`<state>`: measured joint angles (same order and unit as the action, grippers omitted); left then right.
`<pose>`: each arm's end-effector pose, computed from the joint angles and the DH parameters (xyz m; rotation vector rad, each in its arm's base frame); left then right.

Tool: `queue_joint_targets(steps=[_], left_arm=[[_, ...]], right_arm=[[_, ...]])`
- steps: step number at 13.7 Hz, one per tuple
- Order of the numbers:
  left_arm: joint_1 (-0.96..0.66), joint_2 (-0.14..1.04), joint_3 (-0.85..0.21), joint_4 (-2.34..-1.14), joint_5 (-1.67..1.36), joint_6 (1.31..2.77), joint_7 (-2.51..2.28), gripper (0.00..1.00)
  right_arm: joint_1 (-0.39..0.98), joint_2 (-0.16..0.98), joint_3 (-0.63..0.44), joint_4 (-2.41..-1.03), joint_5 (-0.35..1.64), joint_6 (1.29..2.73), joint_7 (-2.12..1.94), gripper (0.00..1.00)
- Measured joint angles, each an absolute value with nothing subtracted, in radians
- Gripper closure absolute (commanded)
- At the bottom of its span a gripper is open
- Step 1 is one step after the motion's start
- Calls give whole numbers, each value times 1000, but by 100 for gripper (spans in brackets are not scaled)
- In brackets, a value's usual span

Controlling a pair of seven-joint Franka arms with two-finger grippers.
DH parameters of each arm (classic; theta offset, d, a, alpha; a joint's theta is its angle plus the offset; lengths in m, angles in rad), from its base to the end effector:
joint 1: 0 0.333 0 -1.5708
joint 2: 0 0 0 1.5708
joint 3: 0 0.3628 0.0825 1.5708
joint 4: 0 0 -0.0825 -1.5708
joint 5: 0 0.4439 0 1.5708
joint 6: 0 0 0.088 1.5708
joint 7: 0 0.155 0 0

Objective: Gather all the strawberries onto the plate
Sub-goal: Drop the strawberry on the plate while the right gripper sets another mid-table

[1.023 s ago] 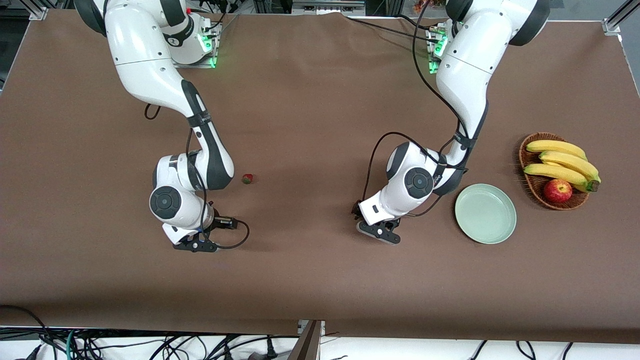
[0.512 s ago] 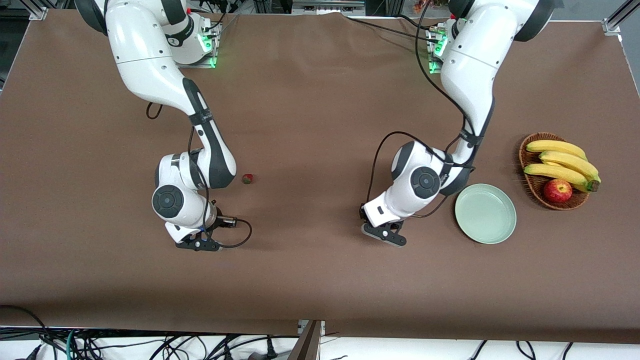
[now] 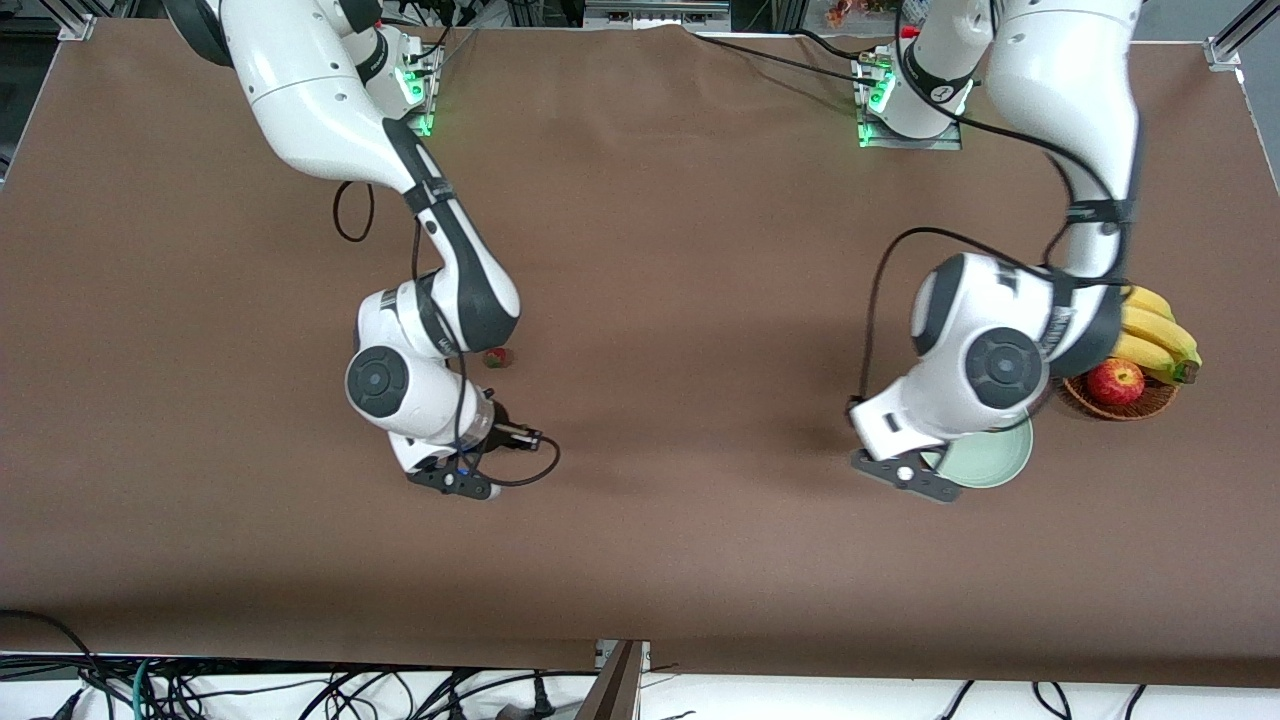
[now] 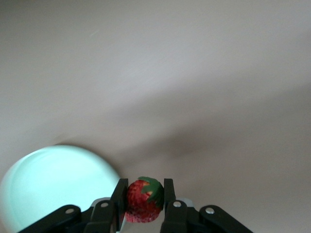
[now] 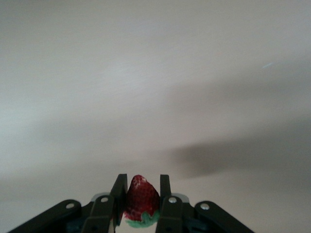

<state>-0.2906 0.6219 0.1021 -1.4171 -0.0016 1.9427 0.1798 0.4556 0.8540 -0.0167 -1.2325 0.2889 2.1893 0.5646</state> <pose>0.7682 -0.1595 0.2924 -3.0225 0.5874 0.1433 0.7674 0.3878 0.2194 -2.8621 0.3966 0.0313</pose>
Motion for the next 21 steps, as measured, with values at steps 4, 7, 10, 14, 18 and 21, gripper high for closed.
queue_joint_targets(steps=[4, 7, 10, 14, 18, 21], left_arm=[[-128, 629, 107, -1453, 23, 1904, 407, 100], [-82, 673, 106, -1479, 23, 1916, 470, 100], [-82, 720, 103, -1492, 23, 1983, 471, 100], [-82, 749, 102, -1570, 23, 2131, 480, 48], [-88, 747, 96, -1587, 23, 2149, 485, 0], [-90, 688, 68, -1562, 23, 2072, 481, 0]], right_arm=[[519, 869, 83, -1193, 290, 2327, 813, 78], [660, 929, 85, -1193, 290, 2532, 1002, 72], [767, 1015, 80, -1192, 290, 2740, 1122, 66], [845, 1070, 38, -1191, 290, 2849, 1192, 47], [854, 1070, 8, -1189, 286, 2849, 1198, 47], [847, 1055, -32, -1182, 283, 2779, 1194, 47]])
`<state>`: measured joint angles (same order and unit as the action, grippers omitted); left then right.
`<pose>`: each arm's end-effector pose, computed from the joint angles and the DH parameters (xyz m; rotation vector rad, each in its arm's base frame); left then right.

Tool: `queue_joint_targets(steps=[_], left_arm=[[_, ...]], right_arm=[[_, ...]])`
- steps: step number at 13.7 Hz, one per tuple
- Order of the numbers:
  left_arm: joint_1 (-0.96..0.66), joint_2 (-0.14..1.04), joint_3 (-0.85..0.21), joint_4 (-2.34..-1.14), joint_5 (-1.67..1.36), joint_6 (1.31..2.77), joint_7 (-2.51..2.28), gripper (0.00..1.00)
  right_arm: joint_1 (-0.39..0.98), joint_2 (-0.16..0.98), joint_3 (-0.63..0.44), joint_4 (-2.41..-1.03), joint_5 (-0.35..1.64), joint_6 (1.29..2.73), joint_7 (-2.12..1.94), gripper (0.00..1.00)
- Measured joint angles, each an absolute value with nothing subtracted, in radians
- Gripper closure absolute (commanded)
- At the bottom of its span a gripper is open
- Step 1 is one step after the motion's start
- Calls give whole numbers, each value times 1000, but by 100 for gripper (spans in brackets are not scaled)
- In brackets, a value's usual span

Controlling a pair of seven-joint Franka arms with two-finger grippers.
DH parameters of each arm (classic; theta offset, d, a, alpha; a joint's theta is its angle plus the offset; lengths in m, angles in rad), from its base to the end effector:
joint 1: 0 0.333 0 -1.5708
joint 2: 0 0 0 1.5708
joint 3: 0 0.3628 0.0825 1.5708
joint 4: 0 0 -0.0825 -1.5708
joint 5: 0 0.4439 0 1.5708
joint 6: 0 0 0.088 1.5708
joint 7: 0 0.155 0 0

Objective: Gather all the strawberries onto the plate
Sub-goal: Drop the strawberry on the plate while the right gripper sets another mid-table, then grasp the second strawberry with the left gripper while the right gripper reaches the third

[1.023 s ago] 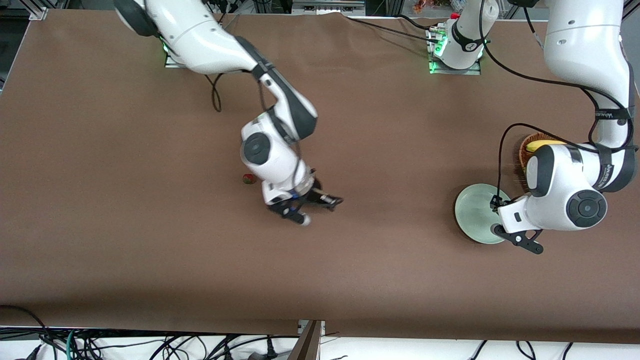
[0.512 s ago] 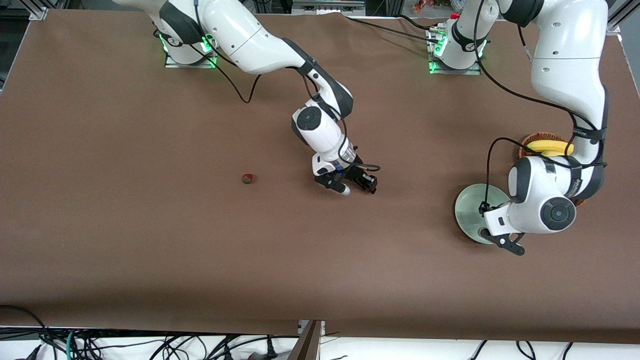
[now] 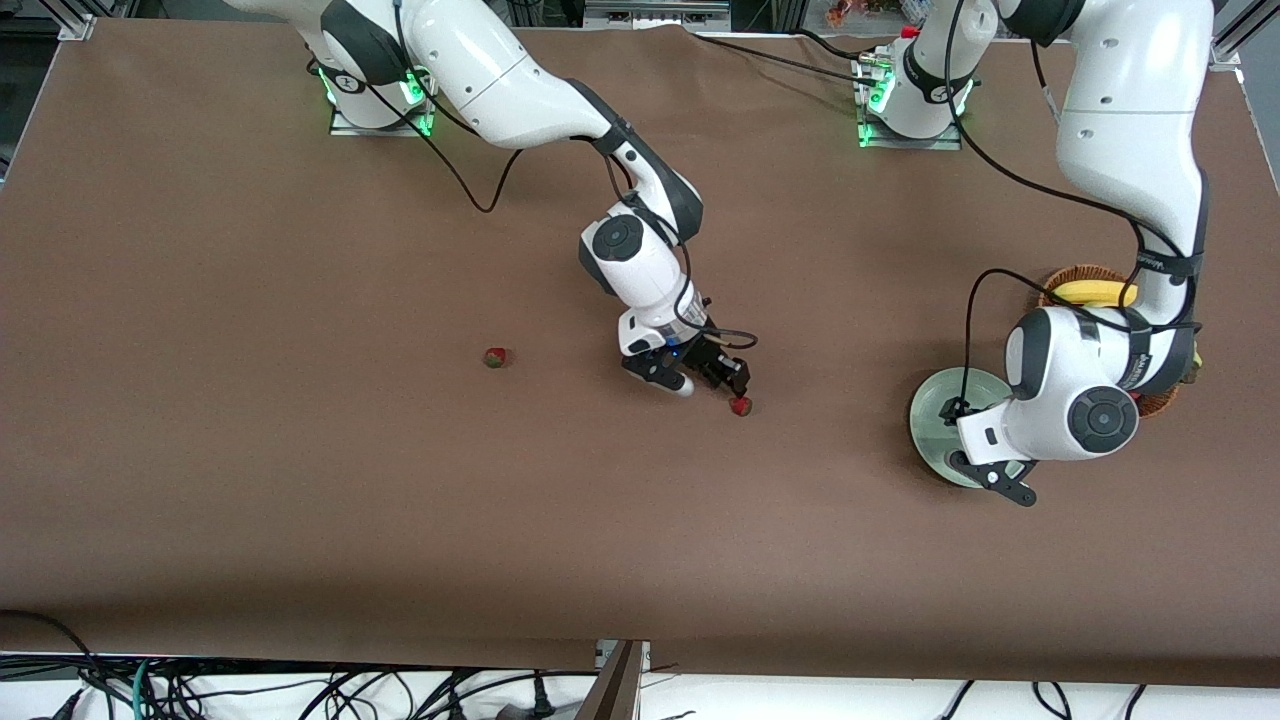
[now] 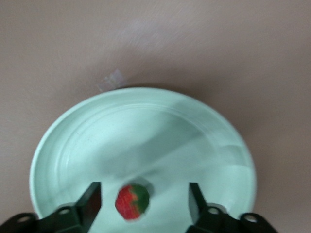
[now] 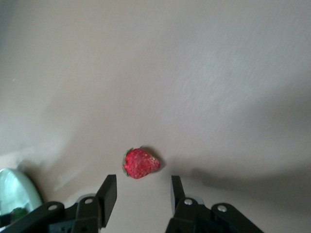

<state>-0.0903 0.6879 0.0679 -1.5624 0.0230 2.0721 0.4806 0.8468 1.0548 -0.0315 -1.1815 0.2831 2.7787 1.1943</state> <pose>0.7503 -0.0196 0.1791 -2.9990 0.8097 0.2907 0.6235 0.6645 0.1433 -2.4854 0.7585 -0.2203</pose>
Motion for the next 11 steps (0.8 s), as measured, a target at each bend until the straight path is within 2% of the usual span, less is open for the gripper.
queue_joint_targets(steps=[3, 6, 9, 11], left_arm=[[-111, 615, -10, -1505, 23, 1960, 360, 0], [-190, 606, -60, -1479, 22, 1945, 107, 0], [-301, 633, -70, -1476, -21, 2017, -140, 0], [-354, 672, -71, -1476, -45, 2147, -253, 0]], right_arm=[[783, 987, -70, -1163, 278, 2535, 1076, 47], [664, 896, -77, -1172, 278, 2305, 827, 48], [558, 824, -98, -1224, 278, 2120, 581, 48], [542, 772, -136, -1324, 278, 2099, 471, 47]])
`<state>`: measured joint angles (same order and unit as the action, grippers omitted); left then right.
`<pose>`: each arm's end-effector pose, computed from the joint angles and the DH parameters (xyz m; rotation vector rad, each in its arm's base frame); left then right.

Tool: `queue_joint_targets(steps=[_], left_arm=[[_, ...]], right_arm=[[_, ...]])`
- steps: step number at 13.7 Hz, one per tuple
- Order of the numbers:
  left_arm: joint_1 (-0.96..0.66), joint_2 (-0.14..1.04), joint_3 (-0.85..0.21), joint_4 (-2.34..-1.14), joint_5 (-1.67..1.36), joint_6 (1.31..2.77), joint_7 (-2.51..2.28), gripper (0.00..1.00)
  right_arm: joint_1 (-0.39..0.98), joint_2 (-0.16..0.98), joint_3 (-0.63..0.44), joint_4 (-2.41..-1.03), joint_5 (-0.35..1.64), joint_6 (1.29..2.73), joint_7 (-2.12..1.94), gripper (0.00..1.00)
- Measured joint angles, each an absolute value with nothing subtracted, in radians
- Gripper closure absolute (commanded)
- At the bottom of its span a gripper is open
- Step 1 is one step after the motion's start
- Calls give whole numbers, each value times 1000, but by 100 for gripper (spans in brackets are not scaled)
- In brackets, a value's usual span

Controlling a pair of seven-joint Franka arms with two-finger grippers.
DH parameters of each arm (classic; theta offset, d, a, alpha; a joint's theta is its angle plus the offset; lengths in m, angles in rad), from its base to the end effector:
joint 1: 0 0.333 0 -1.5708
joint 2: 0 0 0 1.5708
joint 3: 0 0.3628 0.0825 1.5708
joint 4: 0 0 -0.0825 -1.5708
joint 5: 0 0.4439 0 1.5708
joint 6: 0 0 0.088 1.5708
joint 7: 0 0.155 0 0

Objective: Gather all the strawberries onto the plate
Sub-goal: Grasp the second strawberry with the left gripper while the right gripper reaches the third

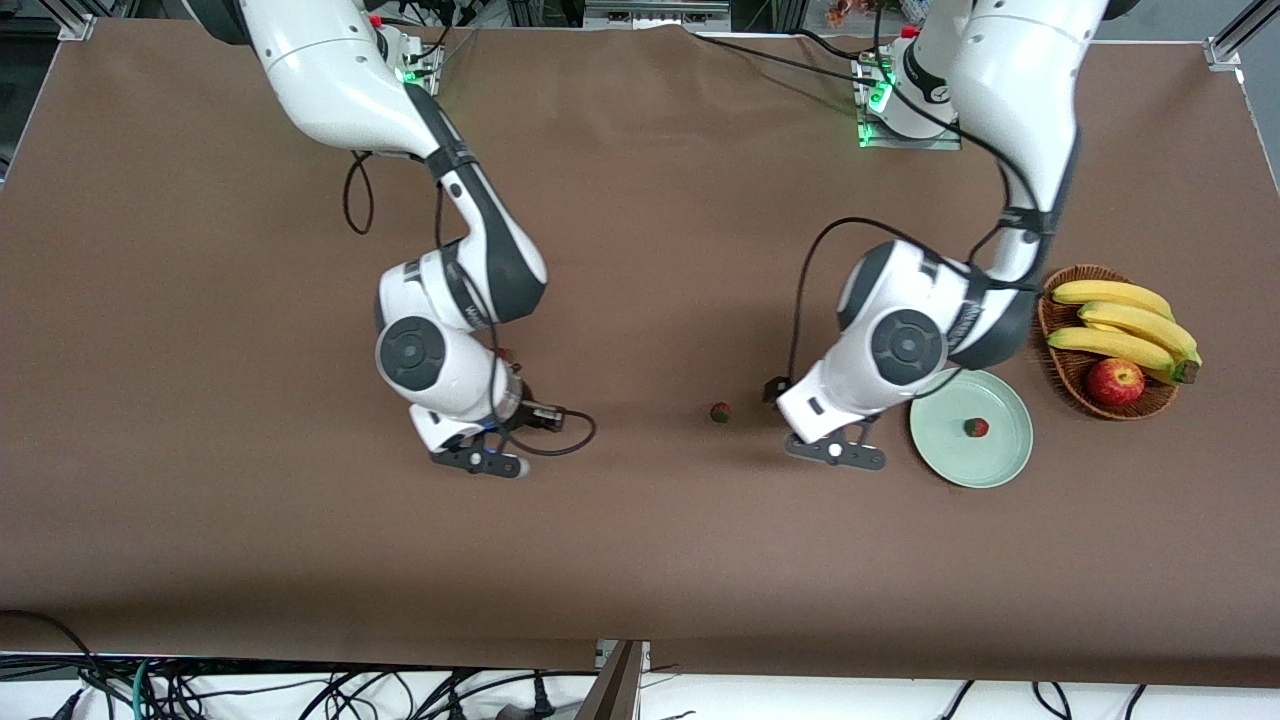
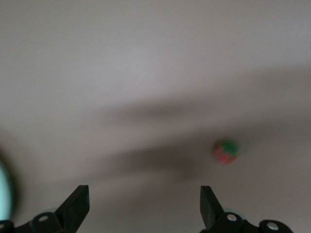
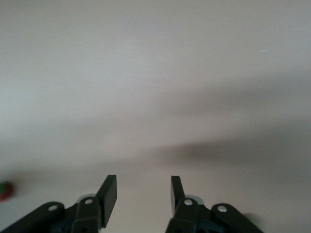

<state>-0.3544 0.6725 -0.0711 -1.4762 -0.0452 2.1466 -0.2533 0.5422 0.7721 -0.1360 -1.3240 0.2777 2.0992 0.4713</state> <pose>0.7262 -0.3243 0.2382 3.0574 -0.2023 -0.0431 0.7412 0.3699 0.2343 -2.9934 0.2482 0.0777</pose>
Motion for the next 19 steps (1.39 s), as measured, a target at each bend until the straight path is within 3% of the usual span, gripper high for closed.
queue_joint_targets(steps=[5, 8, 9, 12, 13, 14, 17, 19], left_arm=[[-471, 798, -71, -1482, -47, 2365, -467, 0], [-489, 841, -70, -1492, -47, 2428, -496, 3], [-492, 844, -70, -1500, -47, 2430, -500, 13], [-501, 845, -70, -1515, -47, 2431, -503, 89], [-502, 843, -68, -1515, -47, 2431, -503, 100], [-502, 840, -66, -1515, -47, 2431, -505, 100], [-501, 830, -58, -1515, -47, 2430, -507, 100], [-499, 809, -40, -1512, -47, 2394, -507, 100]], right_arm=[[546, 646, -163, -1623, 278, 2166, 367, 48], [552, 629, -162, -1714, 278, 2201, 366, 48], [553, 629, -162, -1726, 278, 2206, 366, 48], [555, 629, -140, -1786, 296, 2290, 366, 48], [557, 630, -127, -1816, 297, 2334, 366, 49], [560, 630, -118, -1843, 297, 2368, 366, 52], [564, 619, -119, -1858, 297, 2381, 366, 75], [564, 599, -120, -1857, 297, 2359, 364, 77]])
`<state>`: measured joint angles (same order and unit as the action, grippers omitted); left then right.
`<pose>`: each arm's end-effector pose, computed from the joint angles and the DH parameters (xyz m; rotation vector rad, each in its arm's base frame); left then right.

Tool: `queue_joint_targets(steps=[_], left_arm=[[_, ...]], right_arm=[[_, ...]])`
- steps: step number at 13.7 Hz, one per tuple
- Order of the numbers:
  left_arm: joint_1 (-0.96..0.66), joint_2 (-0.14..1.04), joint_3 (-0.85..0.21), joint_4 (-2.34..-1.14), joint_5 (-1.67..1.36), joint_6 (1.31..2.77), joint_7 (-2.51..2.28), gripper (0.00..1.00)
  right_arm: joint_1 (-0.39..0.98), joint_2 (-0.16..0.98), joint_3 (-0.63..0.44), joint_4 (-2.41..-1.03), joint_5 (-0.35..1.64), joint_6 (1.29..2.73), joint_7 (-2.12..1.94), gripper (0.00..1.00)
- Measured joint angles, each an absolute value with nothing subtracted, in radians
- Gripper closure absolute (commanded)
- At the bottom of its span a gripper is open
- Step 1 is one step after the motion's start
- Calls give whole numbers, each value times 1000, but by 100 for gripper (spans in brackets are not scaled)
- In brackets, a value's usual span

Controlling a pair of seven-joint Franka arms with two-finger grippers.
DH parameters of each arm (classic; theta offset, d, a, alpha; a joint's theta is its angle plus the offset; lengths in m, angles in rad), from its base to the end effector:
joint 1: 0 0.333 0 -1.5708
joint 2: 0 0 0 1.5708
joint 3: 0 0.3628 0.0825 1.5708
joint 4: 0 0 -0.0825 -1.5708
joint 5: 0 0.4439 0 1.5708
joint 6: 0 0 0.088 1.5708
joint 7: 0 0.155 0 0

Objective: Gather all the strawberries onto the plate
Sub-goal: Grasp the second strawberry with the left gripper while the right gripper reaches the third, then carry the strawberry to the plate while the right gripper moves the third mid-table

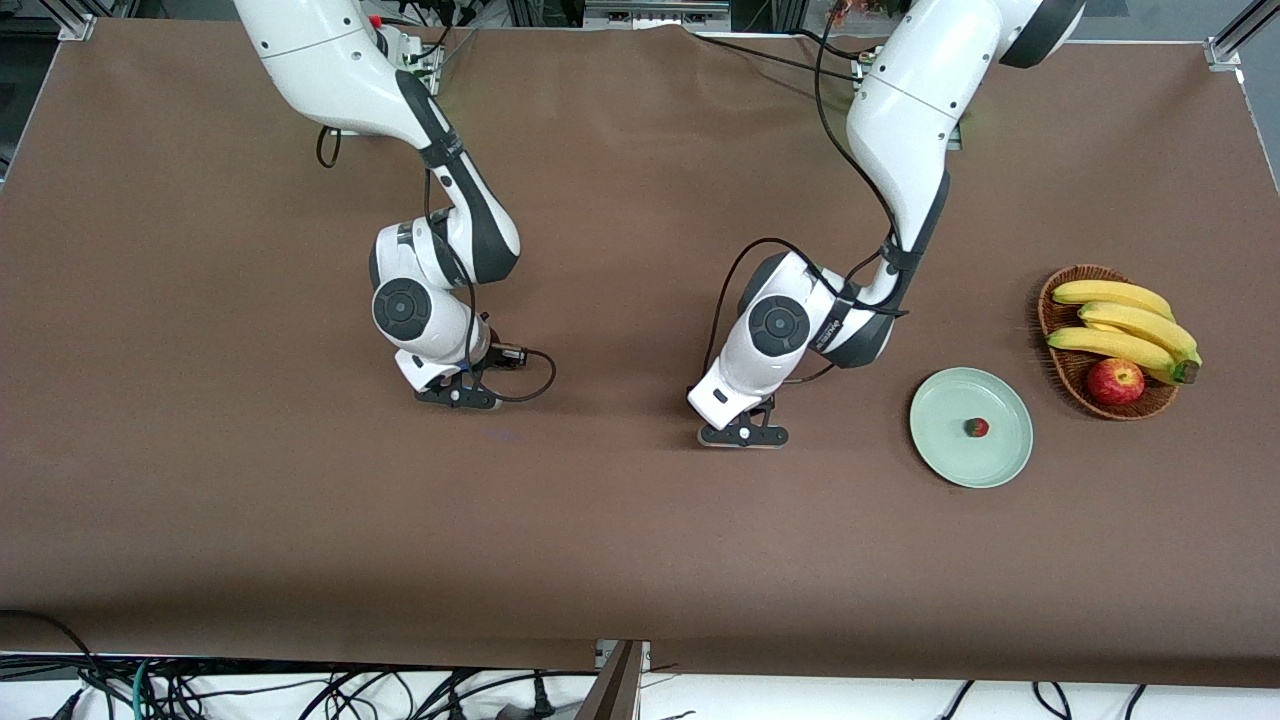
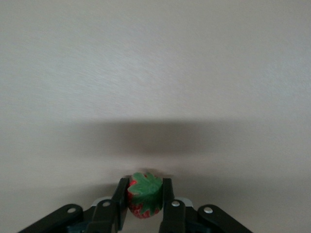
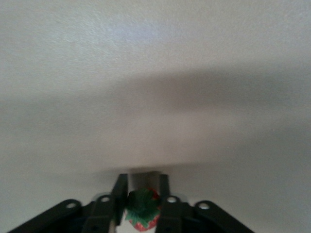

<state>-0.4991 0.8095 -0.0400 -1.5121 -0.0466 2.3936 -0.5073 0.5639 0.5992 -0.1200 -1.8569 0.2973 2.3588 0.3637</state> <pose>0.6872 -0.4085 0.1333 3.0518 0.0224 0.0488 0.6188 0.3106 0.1350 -3.0428 0.1870 0.2007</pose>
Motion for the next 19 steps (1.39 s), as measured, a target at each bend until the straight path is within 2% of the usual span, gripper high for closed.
queue_joint_targets(steps=[3, 7, 11, 14, 16, 18, 19], left_arm=[[-493, 727, 26, -1503, -30, 2250, -469, 100], [-411, 615, 95, -1502, -5, 2041, -163, 100], [-244, 595, 98, -1510, -5, 1929, 132, 100], [-161, 601, 97, -1561, -4, 1918, 267, 100], [-122, 617, 97, -1618, -4, 1953, 307, 100], [-95, 637, 97, -1686, -4, 2054, 336, 100], [-90, 642, 95, -1721, -4, 2105, 342, 93]], right_arm=[[563, 553, -142, -1827, 297, 2251, 361, 77], [552, 525, -178, -1627, 299, 1990, 357, 76], [556, 574, -159, -1469, 347, 1947, 463, 76], [588, 712, -86, -1321, 353, 2065, 671, 74], [621, 802, -21, -1269, 354, 2263, 817, 74], [686, 880, 4, -1254, 354, 2469, 949, 71], [726, 914, 5, -1251, 354, 2553, 1005, 67]])
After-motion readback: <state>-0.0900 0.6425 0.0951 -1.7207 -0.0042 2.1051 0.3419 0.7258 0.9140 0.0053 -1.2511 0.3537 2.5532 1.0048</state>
